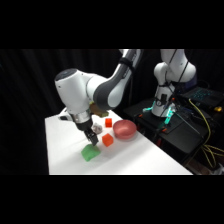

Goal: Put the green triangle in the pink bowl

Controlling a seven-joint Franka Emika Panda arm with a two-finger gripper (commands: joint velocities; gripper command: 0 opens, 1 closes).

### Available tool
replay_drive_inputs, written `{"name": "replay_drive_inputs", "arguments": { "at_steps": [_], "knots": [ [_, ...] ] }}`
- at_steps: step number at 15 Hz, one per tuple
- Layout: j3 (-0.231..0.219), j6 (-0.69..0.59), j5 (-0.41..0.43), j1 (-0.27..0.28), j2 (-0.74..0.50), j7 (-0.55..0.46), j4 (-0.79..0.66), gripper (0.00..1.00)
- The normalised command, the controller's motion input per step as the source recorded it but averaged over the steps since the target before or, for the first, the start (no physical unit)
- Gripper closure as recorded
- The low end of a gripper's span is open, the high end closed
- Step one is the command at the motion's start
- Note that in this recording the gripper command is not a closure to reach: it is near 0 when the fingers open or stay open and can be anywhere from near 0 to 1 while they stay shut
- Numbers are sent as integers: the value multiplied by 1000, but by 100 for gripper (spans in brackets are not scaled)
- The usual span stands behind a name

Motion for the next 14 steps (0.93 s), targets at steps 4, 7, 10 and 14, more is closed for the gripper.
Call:
{"name": "replay_drive_inputs", "arguments": {
  "at_steps": [4,7,10,14],
  "knots": [
    [3,-179,-49,-51,300,-210,421,0],
    [40,-178,1,-60,274,-213,334,0],
    [70,-171,36,-59,239,-209,268,0],
    [90,-208,69,-75,211,-236,304,0]
  ]
}}
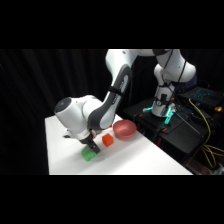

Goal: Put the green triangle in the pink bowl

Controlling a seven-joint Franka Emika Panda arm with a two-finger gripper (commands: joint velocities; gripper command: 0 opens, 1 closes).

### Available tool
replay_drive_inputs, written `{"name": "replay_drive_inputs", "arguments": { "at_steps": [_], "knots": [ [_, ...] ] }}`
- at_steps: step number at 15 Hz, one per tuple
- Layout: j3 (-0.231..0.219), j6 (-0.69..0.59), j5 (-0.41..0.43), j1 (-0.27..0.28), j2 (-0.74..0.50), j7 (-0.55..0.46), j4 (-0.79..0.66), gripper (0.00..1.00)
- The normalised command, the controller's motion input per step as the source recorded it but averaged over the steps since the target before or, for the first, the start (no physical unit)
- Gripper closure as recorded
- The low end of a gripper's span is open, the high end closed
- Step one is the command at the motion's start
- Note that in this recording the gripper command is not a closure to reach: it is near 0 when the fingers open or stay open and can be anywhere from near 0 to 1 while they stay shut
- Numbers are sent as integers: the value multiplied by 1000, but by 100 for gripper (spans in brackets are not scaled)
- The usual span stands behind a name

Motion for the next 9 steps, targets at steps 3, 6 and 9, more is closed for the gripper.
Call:
{"name": "replay_drive_inputs", "arguments": {
  "at_steps": [3,6,9],
  "knots": [
    [89,-246,81,-96,199,-261,371,0],
    [82,-229,80,-101,153,-254,347,0],
    [74,-167,65,-93,87,-243,252,100]
  ]
}}
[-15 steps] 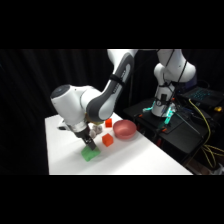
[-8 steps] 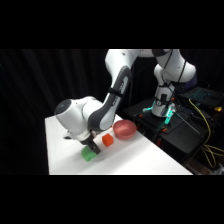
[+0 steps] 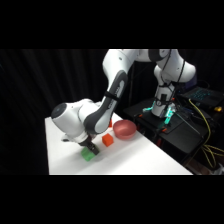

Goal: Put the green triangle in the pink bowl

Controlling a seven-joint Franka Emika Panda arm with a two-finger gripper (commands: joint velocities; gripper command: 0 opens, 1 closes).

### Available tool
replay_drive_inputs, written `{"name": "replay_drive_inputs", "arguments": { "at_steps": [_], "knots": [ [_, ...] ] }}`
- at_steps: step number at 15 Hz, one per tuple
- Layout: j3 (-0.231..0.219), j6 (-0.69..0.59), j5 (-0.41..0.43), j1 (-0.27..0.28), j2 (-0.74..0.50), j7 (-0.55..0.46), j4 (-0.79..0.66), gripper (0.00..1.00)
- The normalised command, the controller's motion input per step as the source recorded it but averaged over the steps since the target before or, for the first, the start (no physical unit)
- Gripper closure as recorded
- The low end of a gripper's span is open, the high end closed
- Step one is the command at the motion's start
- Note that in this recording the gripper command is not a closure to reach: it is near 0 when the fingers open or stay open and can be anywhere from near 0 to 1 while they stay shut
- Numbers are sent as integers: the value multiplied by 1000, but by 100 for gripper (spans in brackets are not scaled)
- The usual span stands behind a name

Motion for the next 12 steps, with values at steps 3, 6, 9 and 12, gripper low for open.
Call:
{"name": "replay_drive_inputs", "arguments": {
  "at_steps": [3,6,9,12],
  "knots": [
    [66,-101,48,-78,2,-219,136,100],
    [59,-28,32,-58,-92,-183,-6,100],
    [57,32,15,-12,-338,-122,-271,100],
    [44,154,-22,36,-703,-50,-676,100]
  ]
}}
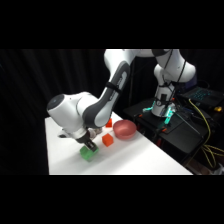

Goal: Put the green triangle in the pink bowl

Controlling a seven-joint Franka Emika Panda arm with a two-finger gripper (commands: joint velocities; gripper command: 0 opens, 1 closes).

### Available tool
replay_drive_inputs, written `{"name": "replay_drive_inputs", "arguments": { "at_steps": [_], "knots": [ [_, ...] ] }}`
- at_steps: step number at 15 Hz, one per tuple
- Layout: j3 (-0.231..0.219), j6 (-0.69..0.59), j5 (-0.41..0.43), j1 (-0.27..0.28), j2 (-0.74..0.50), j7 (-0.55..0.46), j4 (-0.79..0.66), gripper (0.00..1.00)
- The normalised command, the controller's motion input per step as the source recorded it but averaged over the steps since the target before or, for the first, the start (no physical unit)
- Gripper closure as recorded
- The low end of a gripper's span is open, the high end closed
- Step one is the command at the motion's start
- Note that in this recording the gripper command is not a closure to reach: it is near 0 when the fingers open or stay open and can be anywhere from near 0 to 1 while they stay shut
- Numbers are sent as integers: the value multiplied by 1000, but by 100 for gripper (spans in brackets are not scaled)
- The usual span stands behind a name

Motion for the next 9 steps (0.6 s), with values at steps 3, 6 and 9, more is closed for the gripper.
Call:
{"name": "replay_drive_inputs", "arguments": {
  "at_steps": [3,6,9],
  "knots": [
    [18,293,-68,57,-916,29,-968,100],
    [-1,364,-97,36,-858,75,-990,100],
    [-22,418,-110,-2,-803,102,-990,100]
  ]
}}
